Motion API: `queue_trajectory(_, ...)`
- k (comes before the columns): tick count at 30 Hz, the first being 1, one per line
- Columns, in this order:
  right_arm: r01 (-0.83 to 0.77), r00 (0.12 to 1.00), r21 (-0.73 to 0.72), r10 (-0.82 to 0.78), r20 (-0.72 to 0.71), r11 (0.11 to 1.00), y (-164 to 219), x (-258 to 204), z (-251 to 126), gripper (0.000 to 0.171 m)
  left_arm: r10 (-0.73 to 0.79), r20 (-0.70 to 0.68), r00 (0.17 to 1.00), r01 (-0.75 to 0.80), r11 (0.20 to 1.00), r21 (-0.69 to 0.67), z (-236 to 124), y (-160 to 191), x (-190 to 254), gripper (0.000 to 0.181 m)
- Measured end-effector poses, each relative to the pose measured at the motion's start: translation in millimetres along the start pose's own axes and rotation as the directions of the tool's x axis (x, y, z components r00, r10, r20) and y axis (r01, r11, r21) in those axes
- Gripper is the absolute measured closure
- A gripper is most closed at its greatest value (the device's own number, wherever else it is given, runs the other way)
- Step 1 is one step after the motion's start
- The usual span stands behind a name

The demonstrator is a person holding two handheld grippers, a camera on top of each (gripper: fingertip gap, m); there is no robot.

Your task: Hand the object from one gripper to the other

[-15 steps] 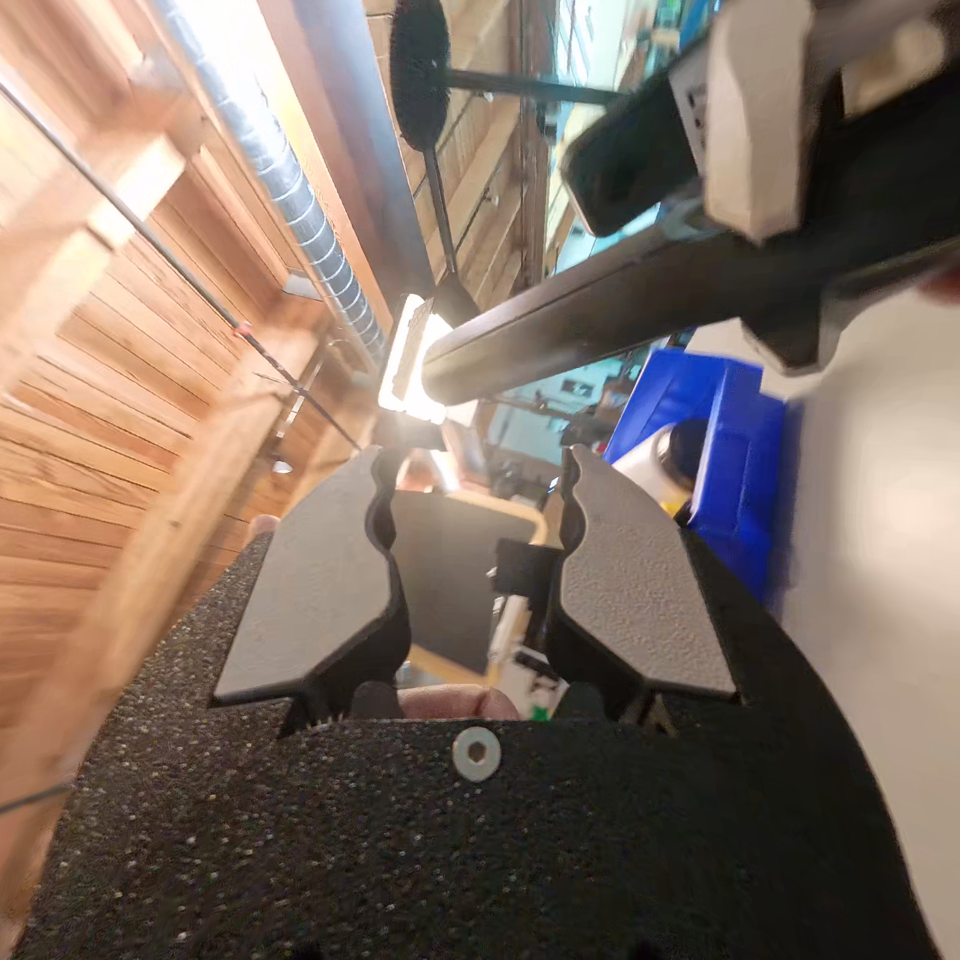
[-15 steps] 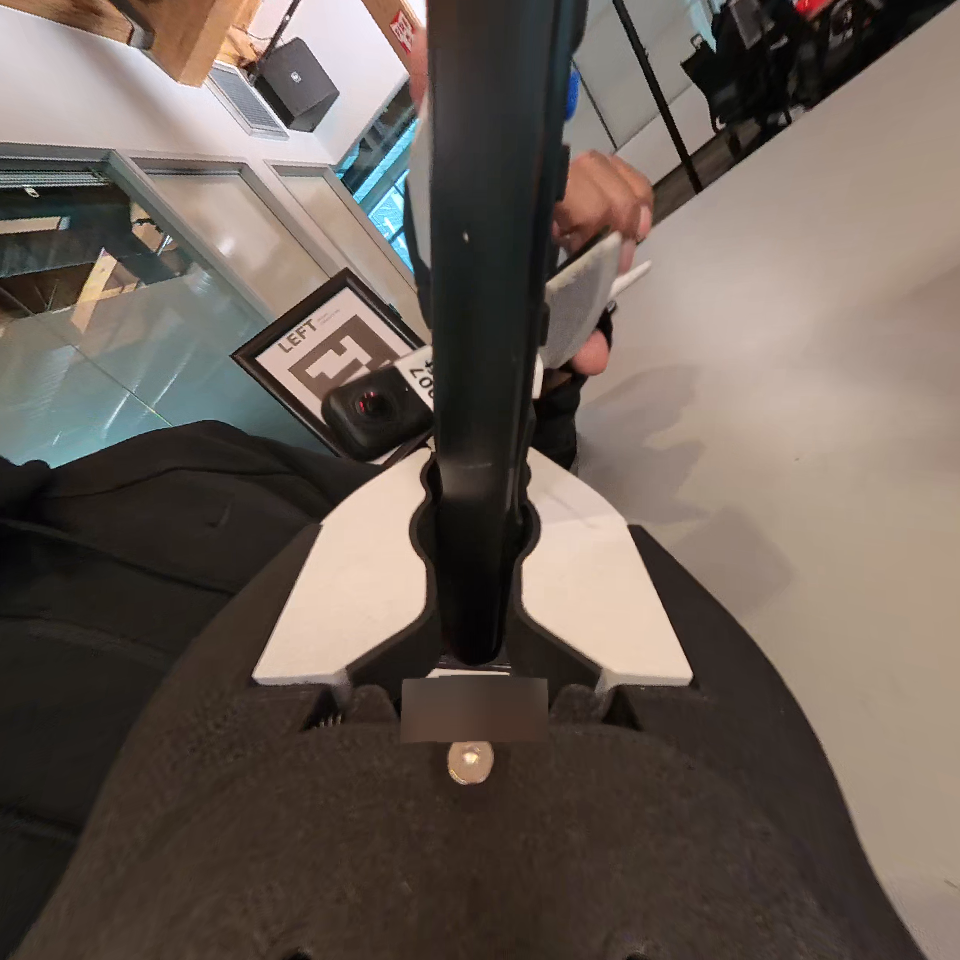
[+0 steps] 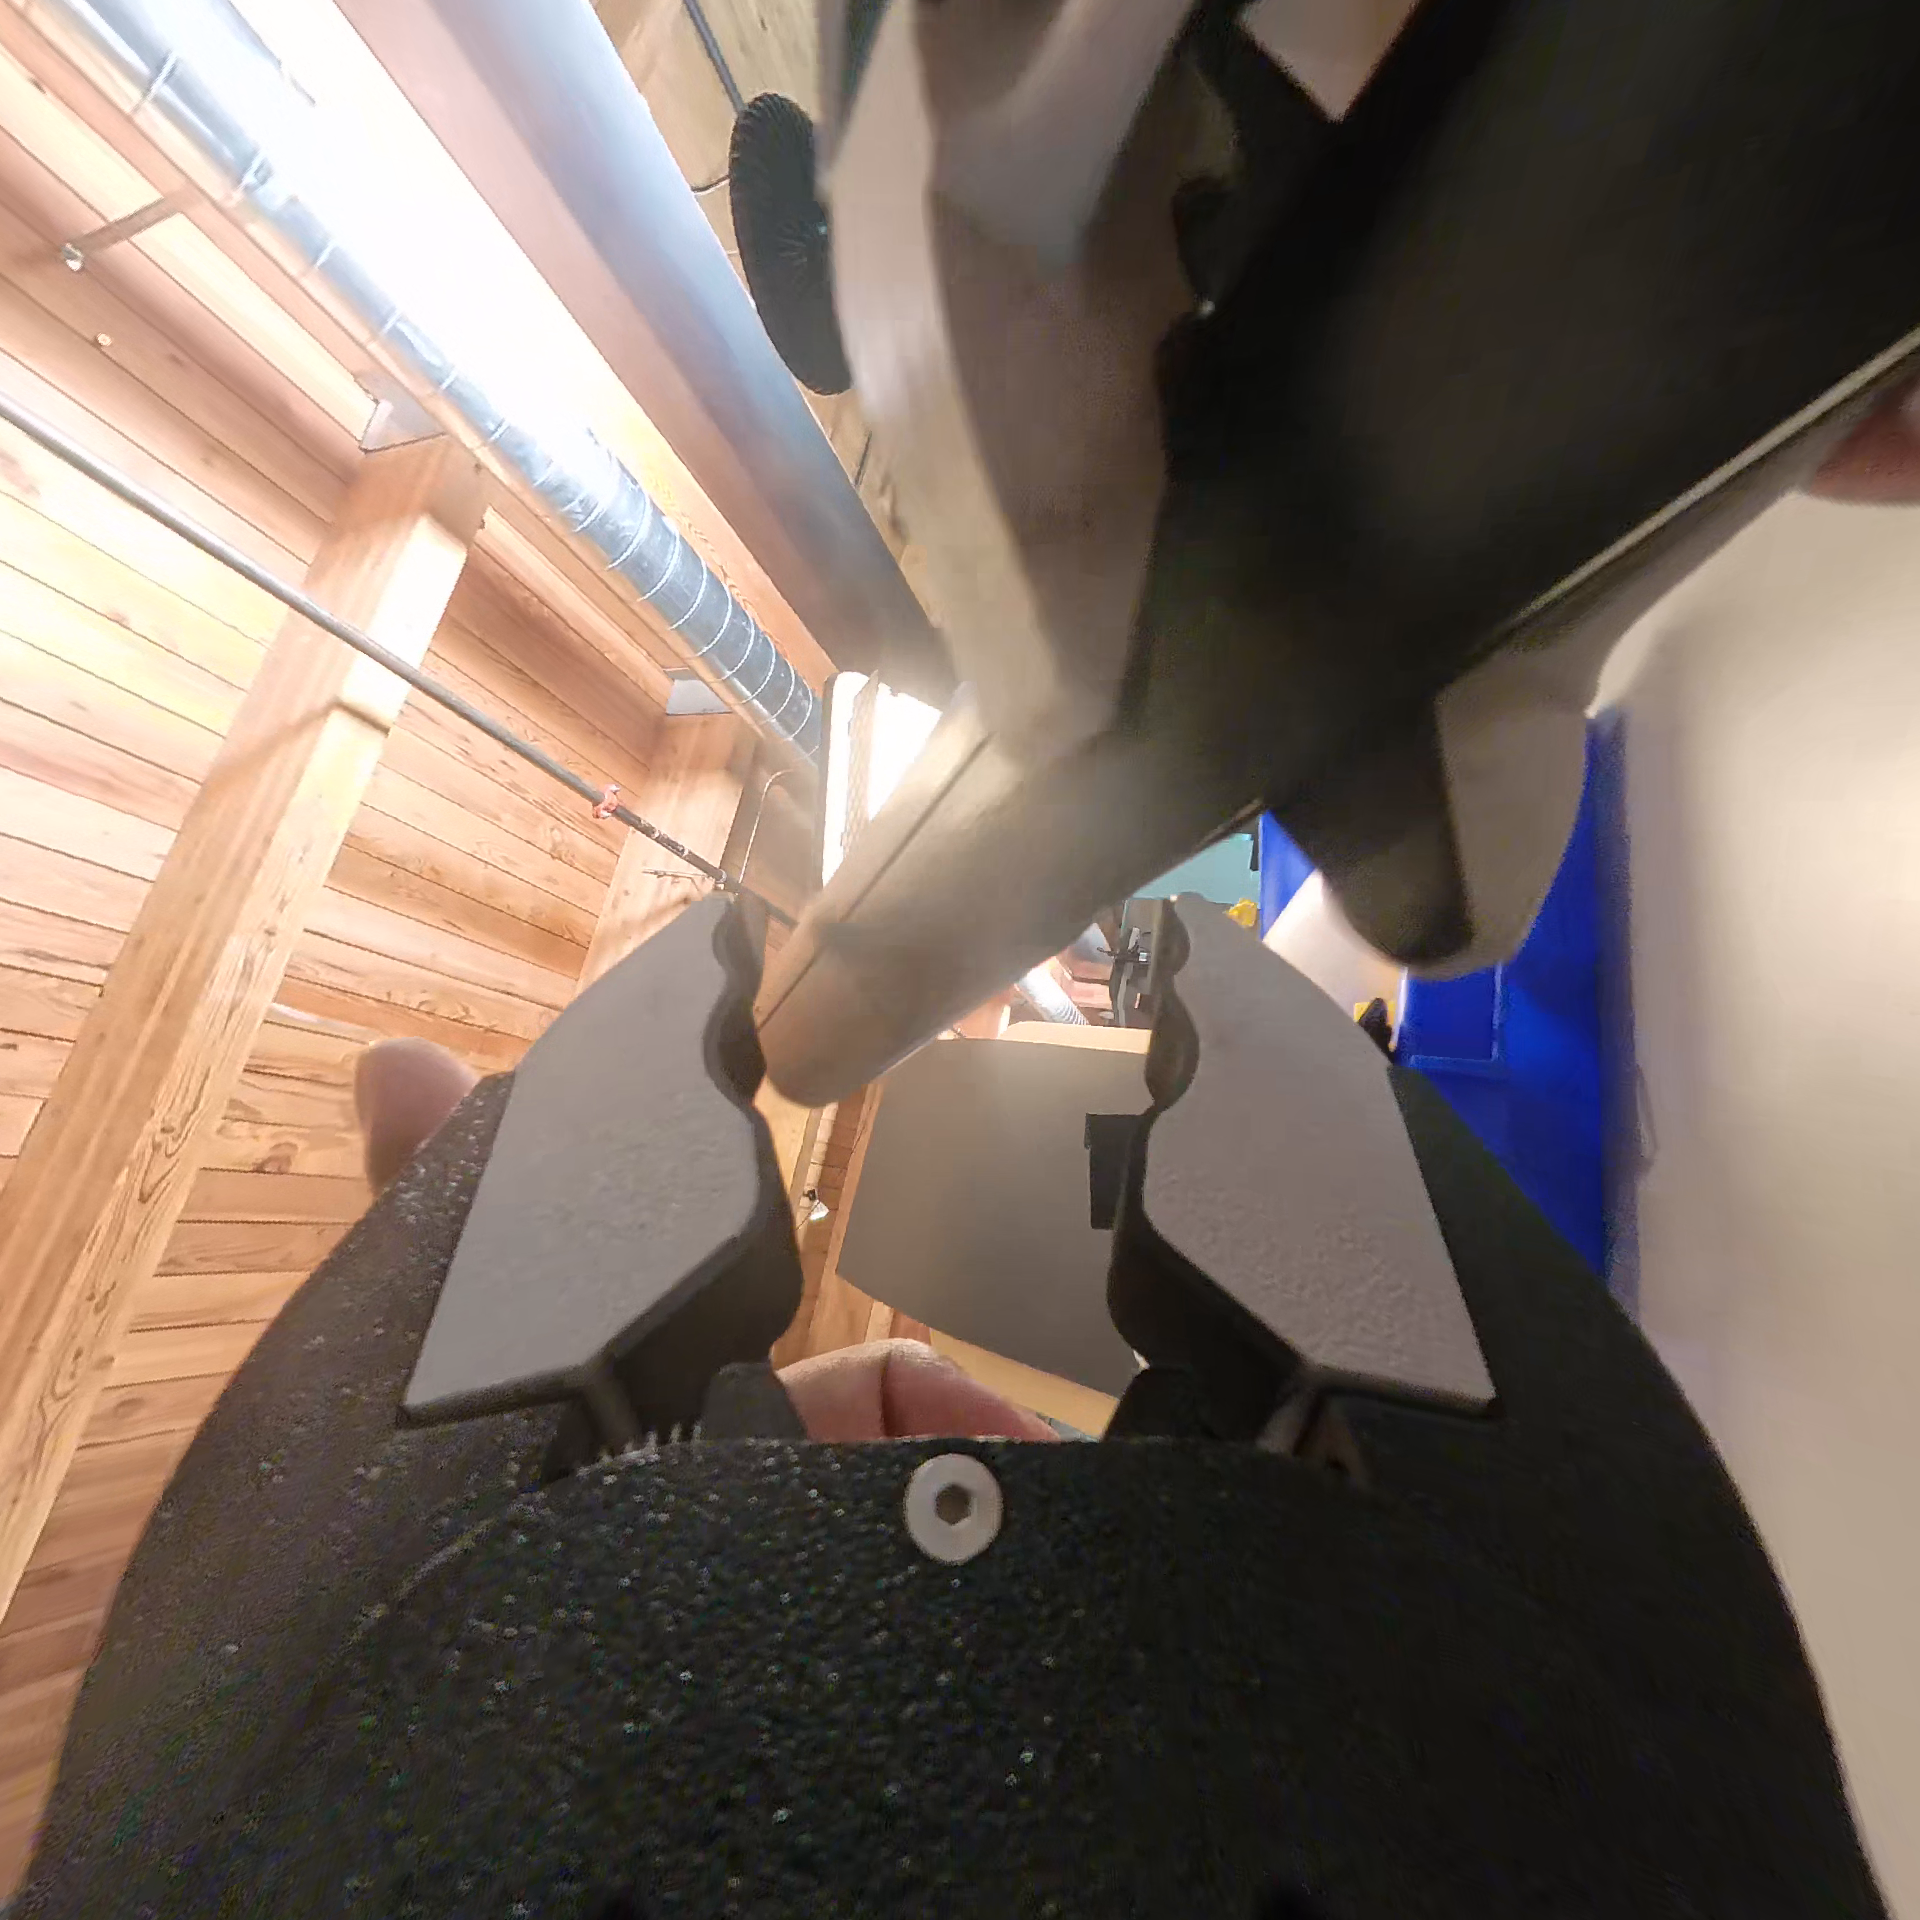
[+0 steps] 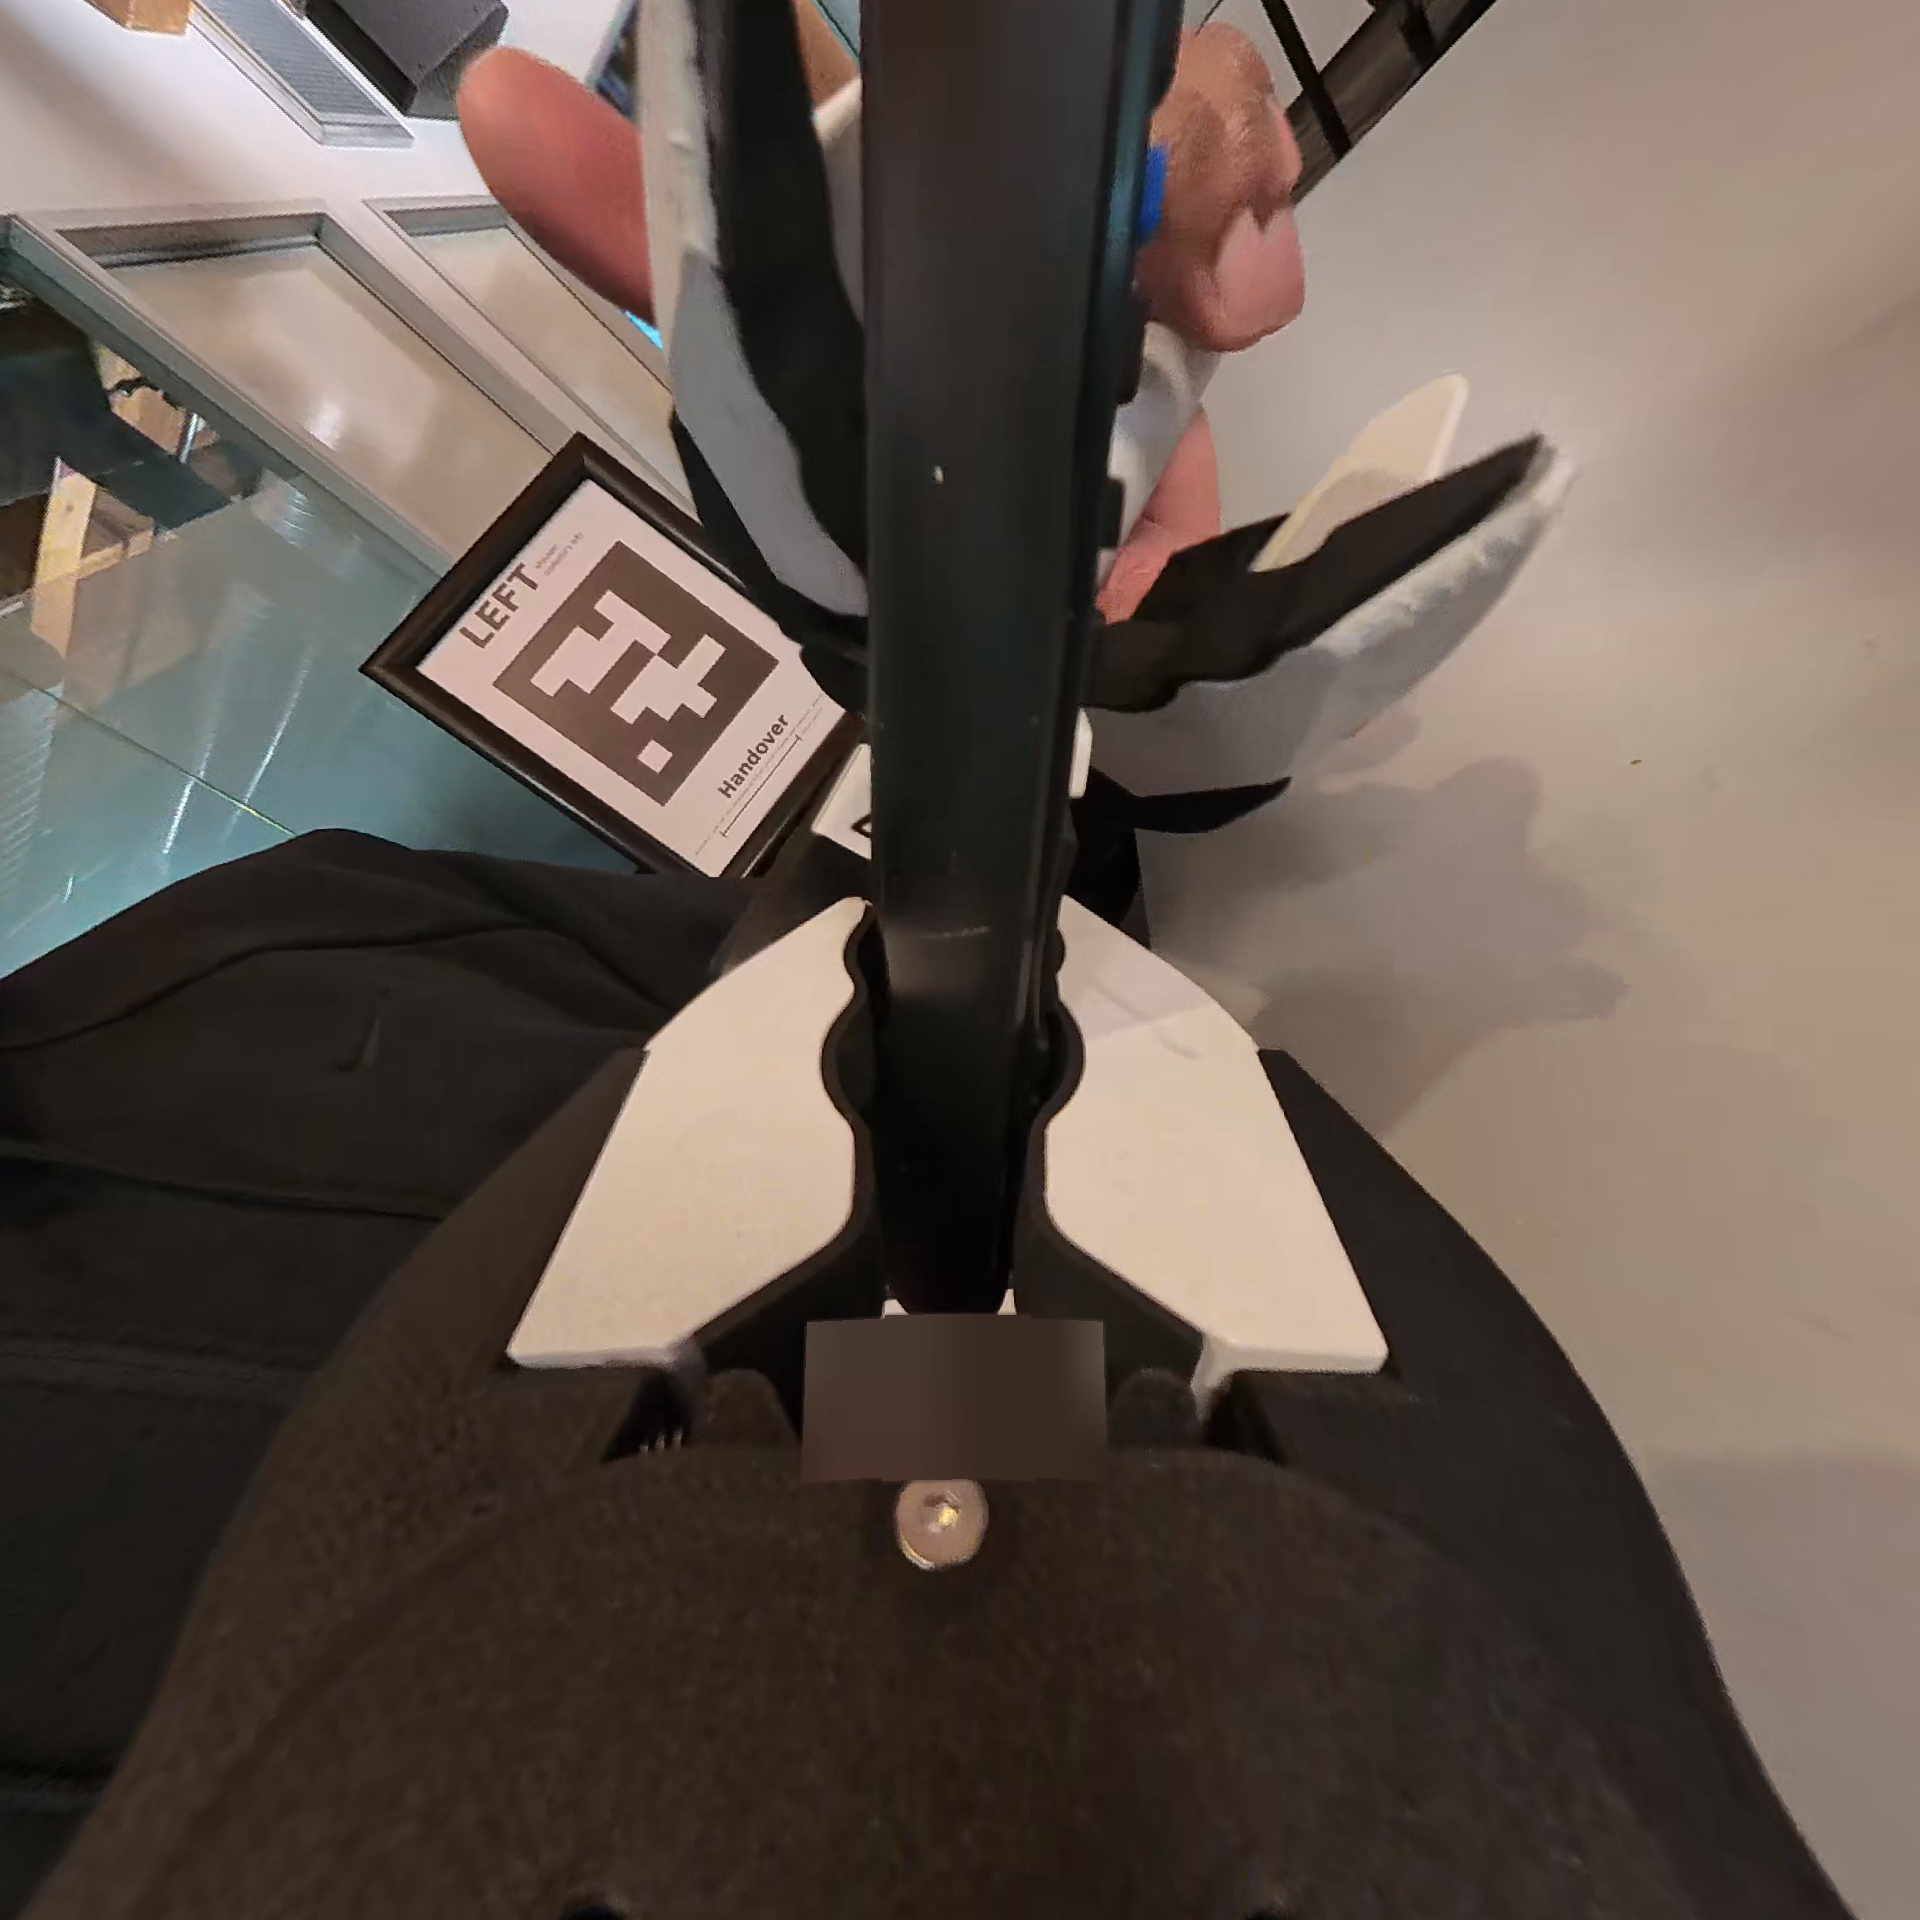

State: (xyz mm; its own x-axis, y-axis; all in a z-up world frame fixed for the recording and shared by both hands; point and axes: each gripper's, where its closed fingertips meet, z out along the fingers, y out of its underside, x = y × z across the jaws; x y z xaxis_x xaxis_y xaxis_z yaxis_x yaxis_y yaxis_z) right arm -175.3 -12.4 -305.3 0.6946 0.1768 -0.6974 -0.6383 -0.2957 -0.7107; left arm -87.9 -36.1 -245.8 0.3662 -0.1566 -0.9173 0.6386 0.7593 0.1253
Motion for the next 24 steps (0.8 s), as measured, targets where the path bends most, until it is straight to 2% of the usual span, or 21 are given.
queue_trajectory(2, 0.0, 1.0, -0.012, 0.0, 0.008, 1.0, 2.5, -2.0, 3.3, 0.145, 0.005, -0.008, 1.0, -0.005, 1.0, 0.01, 1.2, -5.0, 3.3, 0.116)
queue_trajectory(5, -0.006, 1.0, -0.019, 0.006, 0.01, 1.0, 4.2, -1.9, 6.6, 0.143, -0.017, -0.005, 1.0, 0.017, 1.0, -0.006, 2.7, -4.8, 2.6, 0.145)
queue_trajectory(10, 0.056, 0.998, 0.022, -0.056, 0.023, 0.998, -4.6, -6.1, 1.4, 0.129, -0.04, -0.046, 0.998, 0.036, 0.996, -0.08, 2.8, 11.6, 11.0, 0.152)
queue_trajectory(15, 0.301, 0.952, 0.138, -0.288, -0.107, 0.943, -34.4, -10.7, -25.1, 0.106, -0.139, -0.018, 0.99, 0.133, 0.972, -0.196, 2.7, 36.0, 5.6, 0.153)
queue_trajectory(17, 0.465, 0.878, 0.154, -0.431, -0.207, 0.872, -45.7, -12.9, -38.4, 0.102, -0.204, -0.012, 0.979, 0.194, 0.946, -0.261, 2.7, 49.6, 7.1, 0.153)
queue_trajectory(19, 0.636, 0.75, 0.149, -0.561, -0.35, 0.757, -58.6, -11.7, -52.6, 0.1, -0.3, -0.02, 0.954, 0.278, 0.904, -0.324, 3.0, 61.7, 12.7, 0.153)
queue_trajectory(21, 0.772, 0.595, 0.086, -0.669, -0.445, 0.63, -63.5, -11.7, -61.9, 0.097, -0.406, -0.021, 0.914, 0.371, 0.855, -0.362, 3.2, 68.4, 18.1, 0.153)
queue_trajectory(24, 0.902, 0.312, -0.094, -0.785, -0.535, 0.422, -63.8, -6.3, -69.5, 0.096, -0.56, -0.004, 0.829, 0.518, 0.77, -0.372, 4.5, 69.1, 19.4, 0.153)
